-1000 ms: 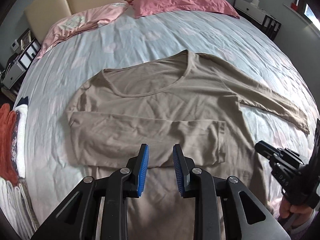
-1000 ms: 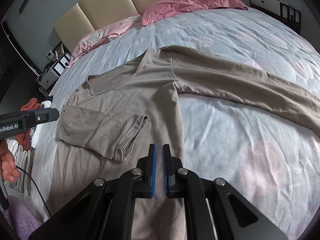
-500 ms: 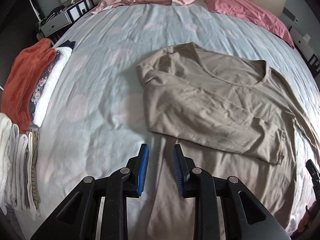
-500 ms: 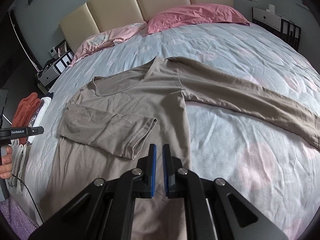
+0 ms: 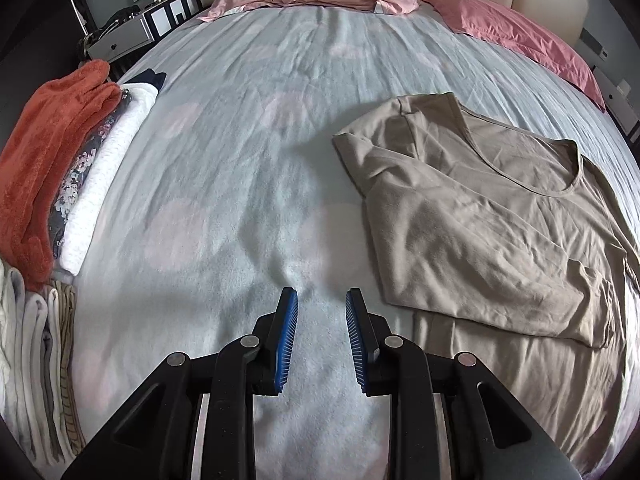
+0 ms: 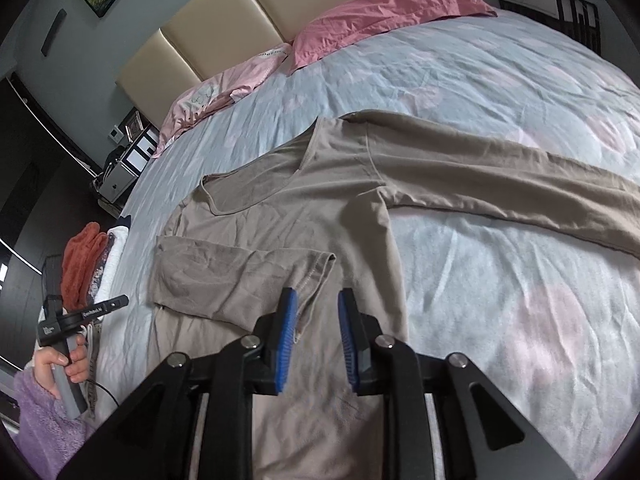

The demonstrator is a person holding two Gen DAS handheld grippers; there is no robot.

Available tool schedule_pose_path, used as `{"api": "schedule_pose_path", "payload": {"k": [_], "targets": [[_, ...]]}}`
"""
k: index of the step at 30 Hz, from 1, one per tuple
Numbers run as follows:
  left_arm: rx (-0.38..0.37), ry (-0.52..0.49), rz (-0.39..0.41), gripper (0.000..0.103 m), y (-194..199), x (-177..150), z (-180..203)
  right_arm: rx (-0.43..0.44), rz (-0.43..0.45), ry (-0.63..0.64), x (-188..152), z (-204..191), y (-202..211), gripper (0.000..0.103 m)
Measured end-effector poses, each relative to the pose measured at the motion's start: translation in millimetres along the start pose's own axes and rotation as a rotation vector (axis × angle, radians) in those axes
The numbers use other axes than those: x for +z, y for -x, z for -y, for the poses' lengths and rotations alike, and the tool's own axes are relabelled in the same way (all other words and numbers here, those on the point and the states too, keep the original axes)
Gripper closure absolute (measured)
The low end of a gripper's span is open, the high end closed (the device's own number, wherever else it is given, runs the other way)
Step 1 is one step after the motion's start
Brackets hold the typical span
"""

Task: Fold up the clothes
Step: 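Lower the right tool onto the shirt hem and close on it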

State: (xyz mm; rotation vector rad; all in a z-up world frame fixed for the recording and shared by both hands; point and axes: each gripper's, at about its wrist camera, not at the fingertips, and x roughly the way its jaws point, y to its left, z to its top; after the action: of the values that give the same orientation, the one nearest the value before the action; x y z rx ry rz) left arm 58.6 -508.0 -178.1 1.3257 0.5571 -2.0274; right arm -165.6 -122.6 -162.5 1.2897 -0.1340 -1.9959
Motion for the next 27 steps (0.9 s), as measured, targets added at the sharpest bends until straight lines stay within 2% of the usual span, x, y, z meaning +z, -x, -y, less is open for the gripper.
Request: {"api": "schedule_pose_path", "payload": {"k": [6,15,22,25,27], "targets": [[-0.075,0.054,-0.003,0.076,-20.3,16.1,-11.3,-0.013,-0.090,-0.035,17.0,-3.4,-50.7,0.081],[-0.093,0.027,-0.023,0.076,-41.5,24.2,-5.4,-0.081,-0.147,-0.049,28.3,-0.3,-96.7,0.081],[-0.115,0.063,-0.017,0.076,-36.1,25.5,-12.2,-0.107,-0.140,-0.053,28.3,-3.0,-96.0,0.082],[-0.118,0.064,-0.014,0.076,-34.6,24.9,-12.3,-0.156,-0.154,-0.064,28.9,-1.7,-98.7,0.081],[-0.120,0.064,-0.013,0.076,-33.7,24.6,-12.4,-0.148,-0.159,-0.079,26.8,-2.0,-102.1,0.081]]}}
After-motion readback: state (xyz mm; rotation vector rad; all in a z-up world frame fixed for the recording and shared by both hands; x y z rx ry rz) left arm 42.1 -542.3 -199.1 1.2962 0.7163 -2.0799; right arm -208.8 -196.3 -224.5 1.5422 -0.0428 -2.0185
